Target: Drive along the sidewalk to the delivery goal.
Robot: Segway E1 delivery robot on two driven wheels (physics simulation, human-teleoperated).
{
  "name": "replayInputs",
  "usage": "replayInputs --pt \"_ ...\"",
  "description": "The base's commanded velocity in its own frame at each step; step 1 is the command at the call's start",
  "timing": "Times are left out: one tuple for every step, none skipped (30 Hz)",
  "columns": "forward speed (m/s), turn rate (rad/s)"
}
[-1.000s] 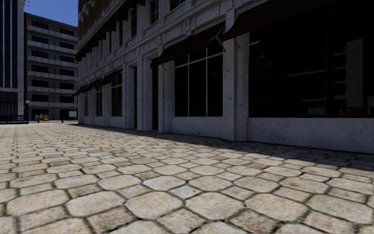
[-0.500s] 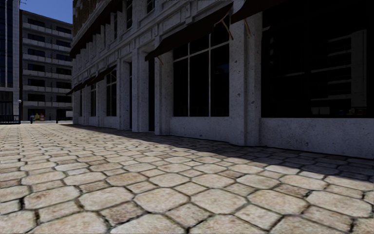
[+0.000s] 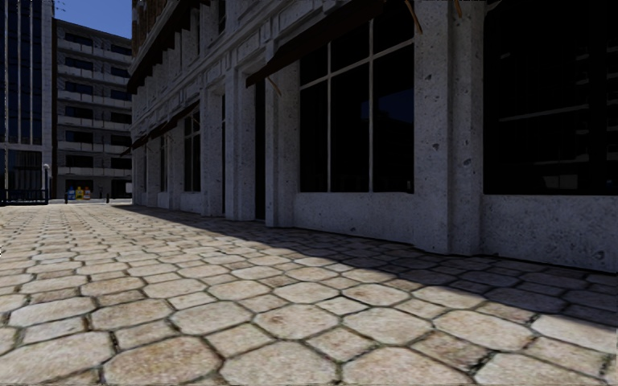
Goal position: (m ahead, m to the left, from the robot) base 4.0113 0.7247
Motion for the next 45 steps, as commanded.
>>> replayInputs --pt "2.0 0.37" --pt "2.0 0.37" --pt "2.0 0.37" --pt "2.0 0.37" --pt "2.0 0.37" --pt "2.0 0.37" --pt "2.0 0.37" --pt "2.0 0.37" --pt "2.0 0.37" --pt "2.0 0.37" --pt "2.0 0.38" --pt "2.0 0.38" --pt "2.0 0.39" --pt "2.0 0.4" --pt "2.0 0.4" --pt "2.0 0.4" --pt "2.0 0.4" --pt "2.0 0.4" --pt "2.0 0.4" --pt "2.0 0.4" --pt "2.0 0.4" --pt "2.0 0.4" --pt "2.0 0.4" --pt "2.0 0.4" --pt "2.0 0.4" --pt "2.0 0.4" --pt "2.0 0.4" --pt "2.0 0.4" --pt "2.0 0.42" --pt "2.0 0.43" --pt "2.0 0.43" --pt "2.0 0.43" --pt "2.0 0.43" --pt "2.0 0.44" --pt "1.75 0.39" --pt "1.68 0.39" --pt "1.65 0.39" --pt "1.64 0.39" --pt "1.64 0.39" --pt "1.64 0.39" --pt "1.64 0.39" --pt "1.64 0.39" --pt "1.64 0.39" --pt "1.64 0.39" --pt "1.64 0.39"
